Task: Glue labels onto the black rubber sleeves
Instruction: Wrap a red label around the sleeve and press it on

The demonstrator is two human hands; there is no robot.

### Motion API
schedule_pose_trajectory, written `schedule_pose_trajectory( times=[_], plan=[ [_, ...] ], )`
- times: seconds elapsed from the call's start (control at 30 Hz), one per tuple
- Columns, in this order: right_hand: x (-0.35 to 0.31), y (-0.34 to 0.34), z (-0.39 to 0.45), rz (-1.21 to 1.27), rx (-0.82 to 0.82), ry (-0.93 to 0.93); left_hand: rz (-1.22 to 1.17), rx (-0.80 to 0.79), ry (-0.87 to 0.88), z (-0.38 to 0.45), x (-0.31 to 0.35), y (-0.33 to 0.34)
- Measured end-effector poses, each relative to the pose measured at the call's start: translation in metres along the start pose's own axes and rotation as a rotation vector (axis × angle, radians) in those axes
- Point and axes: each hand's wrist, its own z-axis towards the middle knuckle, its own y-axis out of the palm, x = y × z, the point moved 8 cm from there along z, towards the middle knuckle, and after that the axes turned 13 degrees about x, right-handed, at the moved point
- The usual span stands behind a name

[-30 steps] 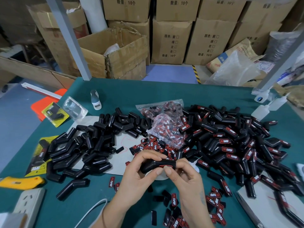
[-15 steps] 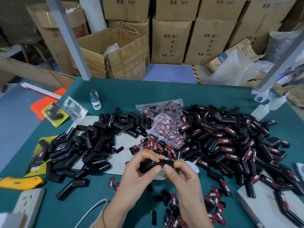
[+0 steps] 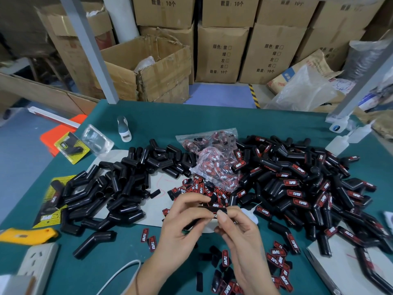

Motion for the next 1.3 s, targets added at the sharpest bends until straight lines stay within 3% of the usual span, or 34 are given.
schedule_pose_trajectory(
  times=[0.53, 0.93, 1.0, 1.1, 1.3],
  plan=[
    [-0.003, 0.001, -0.001, -0.085, -0.007, -0.093, 0.062, 0.058, 0.079, 0.003, 0.001, -0.003],
    [-0.019, -0.003, -0.002, -0.122, 0.085, -0.31, -0.089, 0.068, -0.203, 0.003, -0.017, -0.005],
    [-0.027, -0.002, -0.005, -0.156, 0.074, -0.412, -0.1, 0.053, -0.251, 0.003, -0.022, -0.006],
    [-0.038, 0.002, -0.01, -0.263, 0.045, -0.549, -0.103, 0.004, -0.264, 0.003, -0.024, -0.007],
    [-0.043, 0.002, -0.012, -0.338, 0.051, -0.623, -0.068, -0.011, -0.251, 0.004, -0.024, -0.009]
  ],
)
